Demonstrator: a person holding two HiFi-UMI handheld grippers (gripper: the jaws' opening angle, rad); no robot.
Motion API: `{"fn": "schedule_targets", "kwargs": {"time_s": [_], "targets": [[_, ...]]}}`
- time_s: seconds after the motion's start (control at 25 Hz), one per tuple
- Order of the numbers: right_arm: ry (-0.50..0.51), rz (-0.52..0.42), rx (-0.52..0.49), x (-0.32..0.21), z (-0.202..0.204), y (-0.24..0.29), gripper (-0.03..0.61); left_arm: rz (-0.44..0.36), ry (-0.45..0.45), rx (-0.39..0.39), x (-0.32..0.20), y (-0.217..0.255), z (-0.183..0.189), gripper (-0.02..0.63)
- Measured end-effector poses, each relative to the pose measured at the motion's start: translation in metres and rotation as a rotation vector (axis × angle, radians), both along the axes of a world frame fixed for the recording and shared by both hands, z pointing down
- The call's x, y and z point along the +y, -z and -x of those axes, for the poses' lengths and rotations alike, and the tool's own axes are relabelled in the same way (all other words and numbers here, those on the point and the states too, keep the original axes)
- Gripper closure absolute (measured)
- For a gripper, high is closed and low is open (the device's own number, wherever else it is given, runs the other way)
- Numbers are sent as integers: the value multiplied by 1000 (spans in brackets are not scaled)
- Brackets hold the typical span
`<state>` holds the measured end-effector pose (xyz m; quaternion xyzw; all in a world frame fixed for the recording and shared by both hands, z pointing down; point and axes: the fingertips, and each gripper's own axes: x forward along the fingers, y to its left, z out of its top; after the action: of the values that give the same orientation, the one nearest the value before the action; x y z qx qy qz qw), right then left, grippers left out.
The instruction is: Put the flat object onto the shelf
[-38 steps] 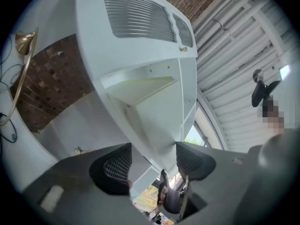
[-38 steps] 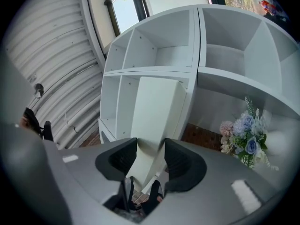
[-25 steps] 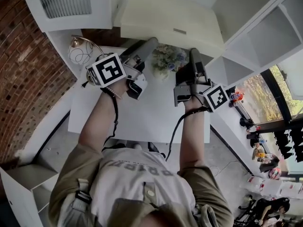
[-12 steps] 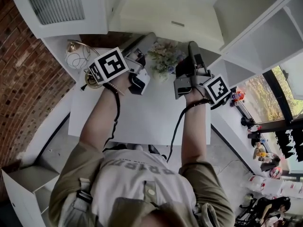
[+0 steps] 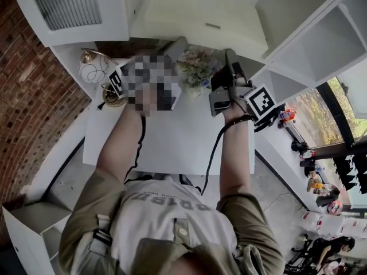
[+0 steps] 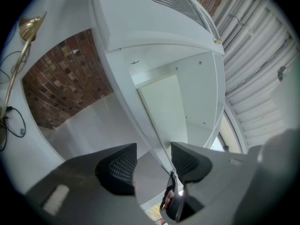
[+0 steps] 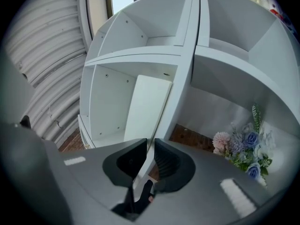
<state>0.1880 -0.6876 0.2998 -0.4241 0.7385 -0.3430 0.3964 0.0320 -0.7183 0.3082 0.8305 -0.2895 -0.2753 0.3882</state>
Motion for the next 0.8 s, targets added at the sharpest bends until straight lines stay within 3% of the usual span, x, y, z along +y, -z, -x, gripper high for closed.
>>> {"fn": "schedule_targets", "kwargs": {"time_s": [0.16,0.28,0.56,0.8], "targets": [[-3,-25,-24,12,0,1,516,3,15,0,13,-3,8,382],[-45,-67,81,30,-1,2,506,-67,20,-60,34,-1,18,382],[-195,-72,508,92,7,-17,505,-300,113,-426,98,-17,33,430],[-266,-36,842,139,24,-53,533,-402,219,-707,141,-50,45,503]]}}
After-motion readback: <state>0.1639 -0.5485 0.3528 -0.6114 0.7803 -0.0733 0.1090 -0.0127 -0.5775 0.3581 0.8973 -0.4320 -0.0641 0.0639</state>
